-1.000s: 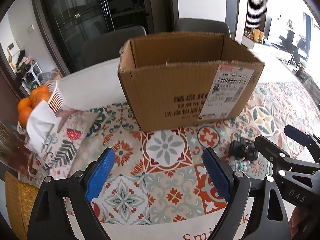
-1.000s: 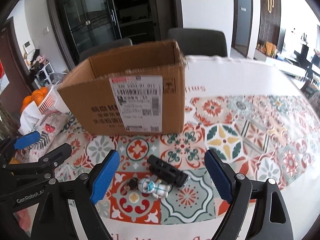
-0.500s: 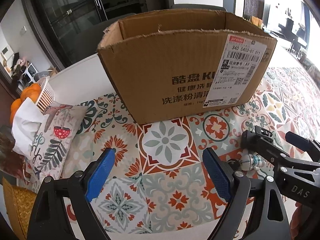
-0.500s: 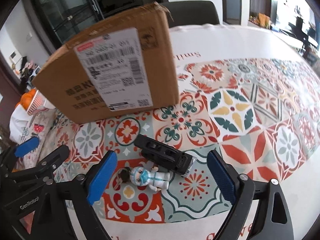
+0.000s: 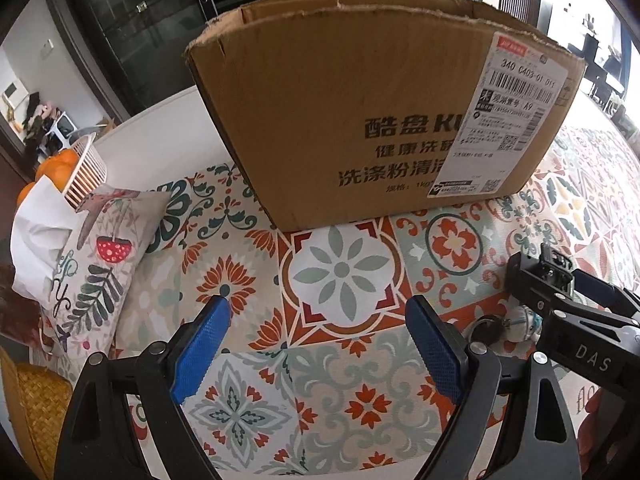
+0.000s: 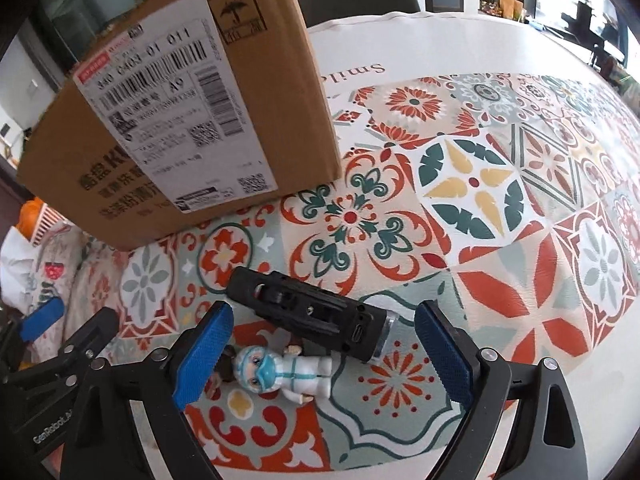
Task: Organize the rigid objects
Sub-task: 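Lower the right tool and grasp the black rectangular device, then grasp the astronaut figurine keychain with the left tool while the right tool holds the black device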
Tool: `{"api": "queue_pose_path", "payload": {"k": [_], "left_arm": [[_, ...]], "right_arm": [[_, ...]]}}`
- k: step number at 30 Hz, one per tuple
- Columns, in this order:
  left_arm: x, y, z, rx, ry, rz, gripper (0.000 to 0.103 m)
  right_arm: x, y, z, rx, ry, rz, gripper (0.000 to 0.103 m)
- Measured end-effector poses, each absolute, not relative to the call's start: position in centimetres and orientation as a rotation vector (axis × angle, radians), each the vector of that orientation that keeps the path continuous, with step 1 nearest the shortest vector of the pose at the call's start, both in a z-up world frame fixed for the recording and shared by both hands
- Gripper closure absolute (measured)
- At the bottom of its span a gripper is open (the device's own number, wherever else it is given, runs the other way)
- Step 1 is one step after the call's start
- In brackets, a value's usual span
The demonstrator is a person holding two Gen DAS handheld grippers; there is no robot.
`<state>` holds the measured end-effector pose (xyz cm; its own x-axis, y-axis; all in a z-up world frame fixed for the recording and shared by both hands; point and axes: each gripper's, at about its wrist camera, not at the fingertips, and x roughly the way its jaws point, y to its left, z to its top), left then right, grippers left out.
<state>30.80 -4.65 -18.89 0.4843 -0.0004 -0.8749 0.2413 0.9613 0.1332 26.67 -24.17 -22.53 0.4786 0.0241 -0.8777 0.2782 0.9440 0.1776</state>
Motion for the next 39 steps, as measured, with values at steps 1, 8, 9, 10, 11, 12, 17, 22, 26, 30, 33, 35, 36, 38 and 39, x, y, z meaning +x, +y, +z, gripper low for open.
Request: {"api": "queue_pose_path", "payload": {"k": [1, 8, 9, 10, 11, 12, 17, 22, 26, 30, 33, 35, 36, 38, 39], "left_arm": [[30.8, -4.6, -19.0, 0.253, 1.061, -0.146, 0.013], [31.1, -4.6, -19.9, 0.258, 1.082, -0.142, 0.013], [31.3, -4.7, -20.1, 0.259, 1.086, -0.140, 0.013], [31.3, -4.7, -20.2, 0.259, 1.090, -0.142, 0.013], [31.3, -4.7, -20.3, 0.258, 1.092, -0.143, 0.013], [31.3, -4.8, -20.4, 0.256, 1.094, -0.145, 0.013], [30.9, -5.3, -20.2, 0.261, 1.092, -0.148, 0.013], [30.3, -5.9, -19.6, 0.277, 1.079, -0.156, 0.013], [30.0, -6.3, -19.1, 0.258, 1.076, -0.174, 0.013], [29.5, -6.9, -18.6, 0.242, 1.079, -0.198, 0.014], [28.9, -7.5, -18.1, 0.235, 1.078, -0.231, 0.014], [28.4, -8.1, -17.9, 0.232, 1.073, -0.267, 0.014], [28.3, -8.3, -17.9, 0.233, 1.075, -0.279, 0.015], [27.8, -9.0, -17.7, 0.251, 1.070, -0.328, 0.017], [27.6, -9.3, -17.8, 0.260, 1.069, -0.351, 0.017]], "right_arm": [[26.8, -24.1, -22.7, 0.316, 1.068, -0.158, 0.011], [27.3, -24.1, -23.4, 0.282, 1.076, -0.173, 0.011], [27.4, -24.1, -23.4, 0.271, 1.078, -0.175, 0.014], [27.4, -24.0, -23.4, 0.264, 1.077, -0.179, 0.016], [27.5, -24.0, -23.4, 0.261, 1.074, -0.178, 0.019], [27.5, -24.0, -23.4, 0.257, 1.071, -0.174, 0.025], [27.4, -24.3, -23.2, 0.251, 1.066, -0.162, 0.027], [26.7, -24.9, -22.9, 0.249, 1.060, -0.155, 0.027], [26.0, -25.5, -22.0, 0.257, 1.046, -0.156, 0.027], [25.3, -25.8, -20.8, 0.252, 1.027, -0.159, 0.027], [24.8, -26.1, -19.9, 0.243, 1.014, -0.159, 0.027], [24.3, -26.4, -19.3, 0.241, 1.008, -0.162, 0.027], [24.1, -26.6, -19.0, 0.239, 1.007, -0.166, 0.027], [23.6, -26.8, -18.7, 0.236, 1.007, -0.172, 0.027], [23.2, -26.9, -18.5, 0.237, 1.008, -0.174, 0.027]]}}
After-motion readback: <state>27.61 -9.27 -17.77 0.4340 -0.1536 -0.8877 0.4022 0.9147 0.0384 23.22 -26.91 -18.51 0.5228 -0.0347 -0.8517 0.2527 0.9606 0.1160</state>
